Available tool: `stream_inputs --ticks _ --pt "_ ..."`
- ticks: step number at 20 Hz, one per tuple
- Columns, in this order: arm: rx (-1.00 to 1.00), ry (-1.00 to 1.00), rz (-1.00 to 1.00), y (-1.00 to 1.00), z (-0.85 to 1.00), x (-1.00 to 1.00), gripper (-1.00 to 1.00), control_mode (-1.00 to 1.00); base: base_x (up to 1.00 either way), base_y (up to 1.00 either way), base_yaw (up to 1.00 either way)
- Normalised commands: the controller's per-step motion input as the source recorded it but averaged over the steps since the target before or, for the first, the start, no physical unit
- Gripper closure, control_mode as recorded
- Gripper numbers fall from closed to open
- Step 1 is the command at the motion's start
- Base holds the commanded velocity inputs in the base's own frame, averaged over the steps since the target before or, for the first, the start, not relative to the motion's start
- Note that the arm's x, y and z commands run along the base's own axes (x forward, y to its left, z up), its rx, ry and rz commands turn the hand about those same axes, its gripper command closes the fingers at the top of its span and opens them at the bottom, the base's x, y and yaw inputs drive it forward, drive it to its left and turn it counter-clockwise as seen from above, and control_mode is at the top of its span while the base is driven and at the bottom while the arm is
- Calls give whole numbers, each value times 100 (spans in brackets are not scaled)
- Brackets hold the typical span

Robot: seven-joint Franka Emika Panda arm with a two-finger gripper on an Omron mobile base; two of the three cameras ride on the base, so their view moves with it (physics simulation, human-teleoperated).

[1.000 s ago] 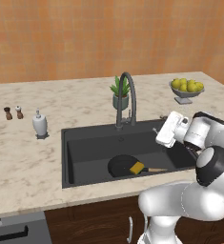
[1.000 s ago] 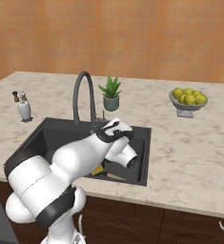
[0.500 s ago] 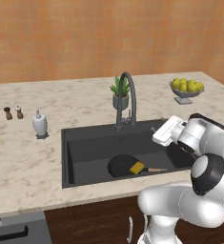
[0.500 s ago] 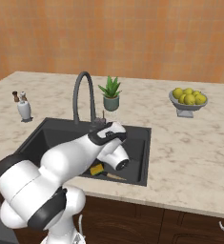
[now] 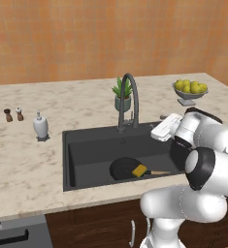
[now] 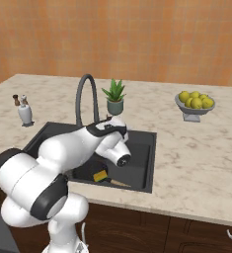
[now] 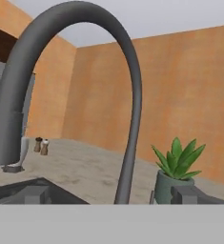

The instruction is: Pick the pan and sponge and place them into the sink. Then turn on the water.

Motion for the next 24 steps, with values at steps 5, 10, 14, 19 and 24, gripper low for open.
stream_inputs --ticks 5,10,14,19,24 --pt "0 4 4 0 -19 35 -100 -100 0 0 0" --pt "0 3 8 1 -26 43 -100 -100 0 0 0" --pt "0 1 8 1 -19 48 -100 -100 0 0 0" --pt "0 0 7 1 -17 44 -100 -100 0 0 0" --pt "0 0 4 14 -14 42 -100 -100 0 0 0"
